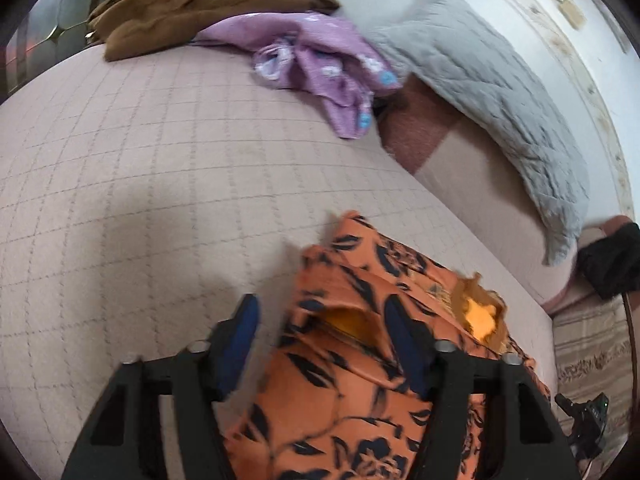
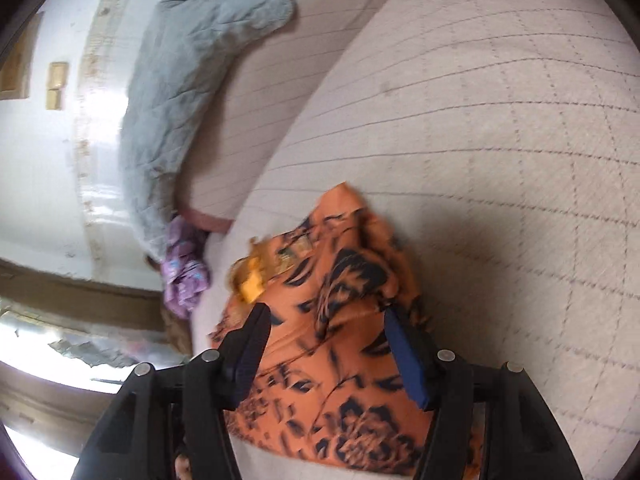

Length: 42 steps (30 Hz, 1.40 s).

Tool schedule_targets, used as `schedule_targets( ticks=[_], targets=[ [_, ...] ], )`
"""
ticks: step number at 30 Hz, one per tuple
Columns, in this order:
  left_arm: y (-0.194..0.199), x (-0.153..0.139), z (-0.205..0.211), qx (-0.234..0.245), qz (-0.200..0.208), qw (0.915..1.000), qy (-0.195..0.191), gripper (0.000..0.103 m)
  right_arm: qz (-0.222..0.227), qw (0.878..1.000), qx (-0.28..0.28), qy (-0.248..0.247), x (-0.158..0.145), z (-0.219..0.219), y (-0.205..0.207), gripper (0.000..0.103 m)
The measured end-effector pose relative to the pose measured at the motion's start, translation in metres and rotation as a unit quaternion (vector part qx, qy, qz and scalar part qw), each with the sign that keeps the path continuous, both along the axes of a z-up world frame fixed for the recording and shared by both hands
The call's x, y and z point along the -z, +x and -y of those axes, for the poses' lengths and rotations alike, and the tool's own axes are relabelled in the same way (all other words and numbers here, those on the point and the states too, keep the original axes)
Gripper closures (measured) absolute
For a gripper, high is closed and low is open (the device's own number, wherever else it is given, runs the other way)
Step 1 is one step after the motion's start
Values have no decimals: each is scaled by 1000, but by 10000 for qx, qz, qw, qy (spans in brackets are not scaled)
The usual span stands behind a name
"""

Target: Fold small clothes

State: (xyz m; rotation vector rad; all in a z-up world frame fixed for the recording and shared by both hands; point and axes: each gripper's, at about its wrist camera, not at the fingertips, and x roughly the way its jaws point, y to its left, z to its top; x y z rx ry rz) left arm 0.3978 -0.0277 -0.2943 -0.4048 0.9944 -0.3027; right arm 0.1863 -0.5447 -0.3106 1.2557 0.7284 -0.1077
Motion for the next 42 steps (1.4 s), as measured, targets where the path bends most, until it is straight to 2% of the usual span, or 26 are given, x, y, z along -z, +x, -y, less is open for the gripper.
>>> schedule_targets(
  ticks=[1,2,3,4,6,12,21,26,29,30,31,32,33,36,38,40,42],
  targets=[
    [3,1,-3,4,-25,10000,-64,59,5,10000,34,9,1,1,1,42],
    [4,1,-6,19,-49,9999,-158,62,56,9999,56,-72,-2,2,3,49],
    [6,2,-7,30,-65,9997,-217,69,75,9998,25,-204,-5,2,5,62],
    [6,2,-8,49,-68,9996,-260,75,75,9994,-15,-335,-9,1,7,67],
    [9,1,-7,102,-44,9997,-230,79,70,9980,-77,-628,-18,-3,11,72],
    [21,4,-2,161,-39,9992,-375,91,177,9950,-62,-979,-26,-5,21,82],
    [40,-8,-3,39,201,9964,-826,93,426,9901,441,-1262,-27,19,42,91],
    [47,-2,-7,-304,288,9915,-1236,92,484,9880,786,-1239,-18,42,57,91],
    [40,-12,-5,-462,591,9881,-1345,83,811,9887,1039,-711,-6,54,54,84],
    [35,-18,-3,-469,736,9861,-1413,75,875,9882,1136,-540,-4,56,51,67],
    [28,-27,1,-464,948,9837,-1456,65,911,9873,1229,-424,-4,57,47,56],
    [23,-34,4,-436,1044,9837,-1395,60,1021,9849,1358,-347,-8,57,38,28],
    [19,-41,10,-398,1054,9862,-1216,55,1133,9816,1485,-390,-14,56,30,22],
    [16,-44,16,-248,663,9931,-934,55,1109,9809,1372,-818,-34,51,17,22],
    [16,-36,14,-335,74,9979,-545,55,995,9837,1168,-940,-40,43,11,22],
    [15,-25,6,-431,-256,9977,-461,55,954,9880,903,-815,-38,36,9,22],
    [15,-9,-4,-580,-797,9948,-275,56,917,9924,403,-711,-38,19,16,24]
  ],
)
